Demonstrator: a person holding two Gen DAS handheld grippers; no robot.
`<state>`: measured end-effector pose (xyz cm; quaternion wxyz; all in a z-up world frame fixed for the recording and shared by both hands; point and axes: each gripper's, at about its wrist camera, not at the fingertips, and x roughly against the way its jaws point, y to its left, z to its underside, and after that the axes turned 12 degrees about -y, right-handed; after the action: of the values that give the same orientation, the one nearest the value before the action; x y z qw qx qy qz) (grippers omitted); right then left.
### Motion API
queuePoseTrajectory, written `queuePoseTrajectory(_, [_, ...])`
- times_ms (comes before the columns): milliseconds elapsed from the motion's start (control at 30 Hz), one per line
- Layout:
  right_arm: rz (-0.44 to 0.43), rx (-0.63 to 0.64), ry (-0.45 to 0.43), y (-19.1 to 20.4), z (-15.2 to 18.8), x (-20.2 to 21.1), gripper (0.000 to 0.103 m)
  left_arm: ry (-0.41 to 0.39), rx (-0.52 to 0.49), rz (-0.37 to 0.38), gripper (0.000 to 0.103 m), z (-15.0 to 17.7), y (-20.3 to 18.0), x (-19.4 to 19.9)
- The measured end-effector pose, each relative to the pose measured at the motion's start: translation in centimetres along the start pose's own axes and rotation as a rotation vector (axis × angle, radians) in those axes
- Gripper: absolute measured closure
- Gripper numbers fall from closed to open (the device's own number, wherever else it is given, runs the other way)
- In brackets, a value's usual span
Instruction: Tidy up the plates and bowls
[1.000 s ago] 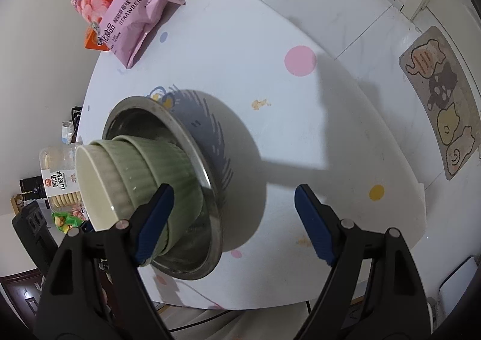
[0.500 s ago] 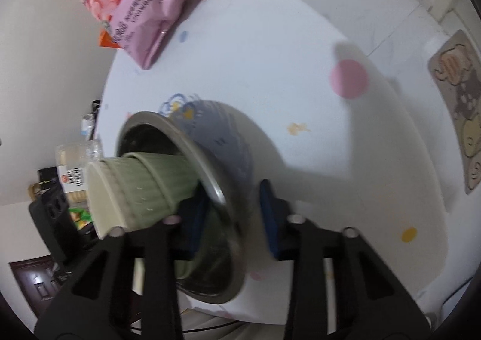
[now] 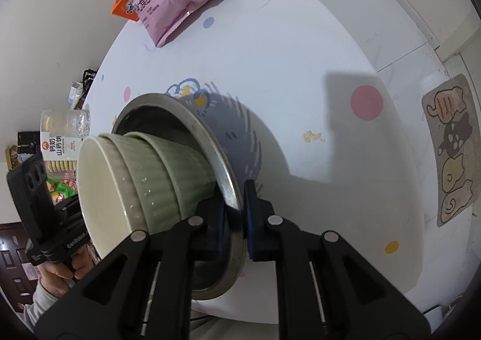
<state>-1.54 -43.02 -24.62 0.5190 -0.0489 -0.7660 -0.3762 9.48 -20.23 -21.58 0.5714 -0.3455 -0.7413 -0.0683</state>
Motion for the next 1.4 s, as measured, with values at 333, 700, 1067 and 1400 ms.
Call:
queuePoseTrajectory(333, [-0.014, 0.069, -0.007, 3.1, -0.2, 0.1, 0.090, -0.052, 0.062, -0.027, 0.092, 0.3, 1.9, 2.6])
queuePoseTrajectory(700, [-0.070, 0.230, 0.049, 11.1, -0.3, -1.9, 0.090, -0.136, 0.216, -0.103, 0.092, 2.6, 7.9, 8.0])
queuePoseTrajectory(1067, [-0.099, 0.366, 0.146, 20.8, 2.3, -7.1, 0.091, -0.197, 0.357, -0.227, 0.092, 6.4, 15.8, 12.8])
queuePoseTrajectory(1400, [-0.055, 0.377, 0.172, 22.6, 2.8, -9.7, 0.091, -0.187, 0.399, -0.221, 0.092, 7.9, 19.2, 12.0])
